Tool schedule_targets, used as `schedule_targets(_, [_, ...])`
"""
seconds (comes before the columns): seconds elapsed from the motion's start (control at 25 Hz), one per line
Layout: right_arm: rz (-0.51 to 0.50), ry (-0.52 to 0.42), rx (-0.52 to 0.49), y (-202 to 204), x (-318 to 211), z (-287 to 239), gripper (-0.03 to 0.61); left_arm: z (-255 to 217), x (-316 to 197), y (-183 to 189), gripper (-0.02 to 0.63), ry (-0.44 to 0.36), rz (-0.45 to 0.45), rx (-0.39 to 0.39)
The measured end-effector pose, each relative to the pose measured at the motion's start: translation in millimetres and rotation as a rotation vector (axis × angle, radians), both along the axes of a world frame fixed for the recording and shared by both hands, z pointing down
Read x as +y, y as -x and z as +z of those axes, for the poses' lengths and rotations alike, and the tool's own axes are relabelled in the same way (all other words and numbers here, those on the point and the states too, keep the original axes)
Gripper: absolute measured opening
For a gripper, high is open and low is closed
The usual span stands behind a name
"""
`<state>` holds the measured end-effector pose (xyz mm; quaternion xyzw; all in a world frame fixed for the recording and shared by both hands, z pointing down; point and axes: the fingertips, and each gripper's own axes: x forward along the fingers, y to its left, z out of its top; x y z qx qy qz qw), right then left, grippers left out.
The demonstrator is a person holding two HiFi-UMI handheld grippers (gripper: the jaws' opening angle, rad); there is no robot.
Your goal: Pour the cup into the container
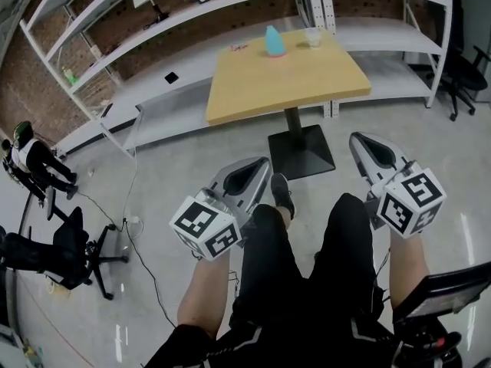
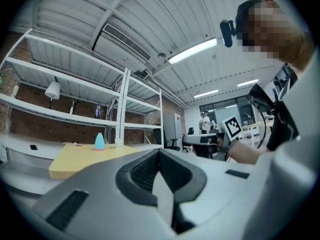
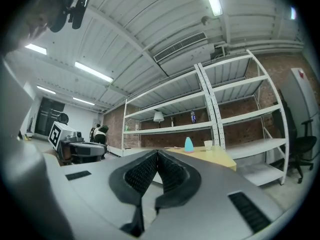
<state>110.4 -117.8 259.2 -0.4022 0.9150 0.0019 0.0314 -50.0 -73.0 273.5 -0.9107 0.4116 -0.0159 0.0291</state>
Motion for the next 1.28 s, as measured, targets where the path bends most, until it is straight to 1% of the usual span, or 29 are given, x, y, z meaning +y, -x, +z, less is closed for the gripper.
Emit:
schedule_targets(0.24, [0.033, -0.004, 0.028, 22.4, -57.2, 2.3, 0.001, -3.4, -63.5, 22.5, 0.002, -0.027, 0.028, 0.017])
schedule_targets(0.36, [0.058, -0.005, 0.042, 27.3, -84.1, -1.2, 0.001, -9.2, -96.3, 33.5, 0.002, -0.041, 0.032, 0.038])
schedule_targets(0.44, [0.076, -0.009, 0.048, 29.7, -100.9, -5.0, 0.000, -12.7, -117.7, 37.7, 0.002, -0.046, 0.045, 0.039])
schedule_targets(0.64, [0.114, -0.016, 0.048, 39.9, -138.4, -12.3, 0.000, -17.5, -165.1, 46.9, 0.001, -0.049, 0.088, 0.028])
schedule_targets(0.84, [0.115, 0.003, 0.043, 49.4, -177.5, -2.7, 0.000, -21.8, -213.4, 52.4, 0.002, -0.052, 0.099, 0.012])
schedule_targets(1.04, [0.144, 0.004, 0.006, 54.0, -227.0, -5.9, 0.000, -22.5, -255.3, 58.5, 0.002, -0.045, 0.126, -0.018])
schedule_targets(1.12, [0.137, -0.002, 0.000, 63.1, -243.2, -6.8, 0.000, -21.9, -270.3, 65.3, 0.002, -0.049, 0.131, -0.035])
schedule_targets(1.28, [0.118, 0.001, 0.006, 79.9, -281.7, -5.5, 0.001, -23.0, -307.9, 79.4, 0.002, -0.041, 0.124, -0.043])
